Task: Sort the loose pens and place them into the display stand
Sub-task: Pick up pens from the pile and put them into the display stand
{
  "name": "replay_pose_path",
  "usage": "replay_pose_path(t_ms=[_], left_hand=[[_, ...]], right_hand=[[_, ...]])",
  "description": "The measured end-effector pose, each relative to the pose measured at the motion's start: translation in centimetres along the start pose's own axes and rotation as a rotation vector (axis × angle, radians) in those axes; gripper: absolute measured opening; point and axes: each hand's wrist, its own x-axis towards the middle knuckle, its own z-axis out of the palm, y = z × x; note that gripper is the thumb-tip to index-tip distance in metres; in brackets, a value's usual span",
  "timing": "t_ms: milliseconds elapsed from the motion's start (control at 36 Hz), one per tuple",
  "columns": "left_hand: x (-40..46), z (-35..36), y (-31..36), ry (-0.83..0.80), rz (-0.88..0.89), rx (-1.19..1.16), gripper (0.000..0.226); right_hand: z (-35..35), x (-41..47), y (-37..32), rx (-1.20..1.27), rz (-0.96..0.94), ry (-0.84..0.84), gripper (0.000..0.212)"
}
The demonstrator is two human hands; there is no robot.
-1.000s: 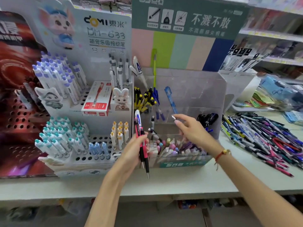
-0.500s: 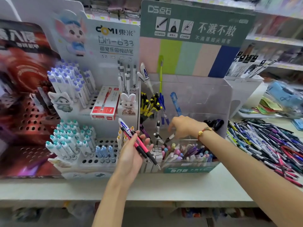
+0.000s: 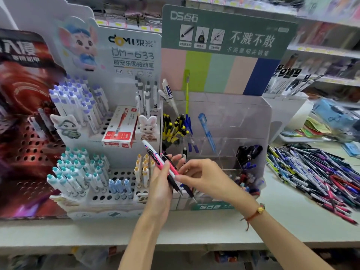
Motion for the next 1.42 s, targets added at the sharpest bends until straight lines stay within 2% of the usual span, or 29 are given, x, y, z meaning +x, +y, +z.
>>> replay_pose_path(t_ms=[56,111,194,278,417,528,583,667,722,806,1000,1056,1167,1306,1417], left_hand=[[0.0,0.3,-0.1,-0.002,0.025,0.081,0.024],[0.0,0.5,-0.2,-0.011,0.028,0.142,0.023],[-0.1,0.7,-0.3,-0.003,0.045,0.205,0.022],[-0.1,0.9,-0.5,-0.023,0.017,0.293,0.024],[0.4,-0.1,-0.5,0.019,-0.009,0.451,0.025],[0.9,-2.0,0.7,0.088,0.049,0.351,0.020],[1.1,-2.6,1.1,0.092,0.037,0.232,0.020],[1.2,-2.6,1.4,0.064,0.000,0.025,0.031],[1.3,-2.5,1.3,0.032,0.015,0.032,0.040],[1.5,-2.3,0.8,0.070,0.019,0.184,0.043],[0.7,-1.3,0.7,-0.003,0.078,0.708,0.026],[0.7,-0.8,0.3,0.018,0.119,0.789,0.016],[1.1,0.0,-0.4,0.039,0.184,0.930,0.016],[0.9,-0.8,0.5,-0.040,0.164,0.797,0.017],[0.5,-2.1,2.3,0.059,0.183,0.678,0.017]], right_hand=[[0.2,-0.4,0.2,-0.049,-0.042,0.121,0.016],[0.0,-0.6,0.3,0.031,-0.018,0.160,0.016],[-0.1,-1.1,0.7,0.203,0.052,0.061,0.026],[0.5,-1.2,1.4,0.135,0.063,0.071,0.027],[-0.5,-1.5,2.9,0.079,0.106,-0.042,0.021],[-1.0,-1.5,3.5,0.188,0.071,0.108,0.012],[-0.8,-0.8,3.0,0.277,0.078,0.223,0.020],[0.0,0.6,1.9,0.287,0.046,0.307,0.029],[0.7,1.4,1.1,0.242,0.009,0.289,0.021],[1.0,1.9,0.0,0.274,-0.023,0.242,0.010],[-0.2,2.8,-1.8,0.458,0.015,0.102,0.019],[0.1,2.9,-1.9,0.414,0.032,0.124,0.019],[0.4,2.9,-1.5,0.398,0.079,0.185,0.018],[-1.1,2.9,-1.0,0.468,0.158,0.153,0.016],[-1.7,2.2,-0.3,0.600,0.192,0.138,0.020]])
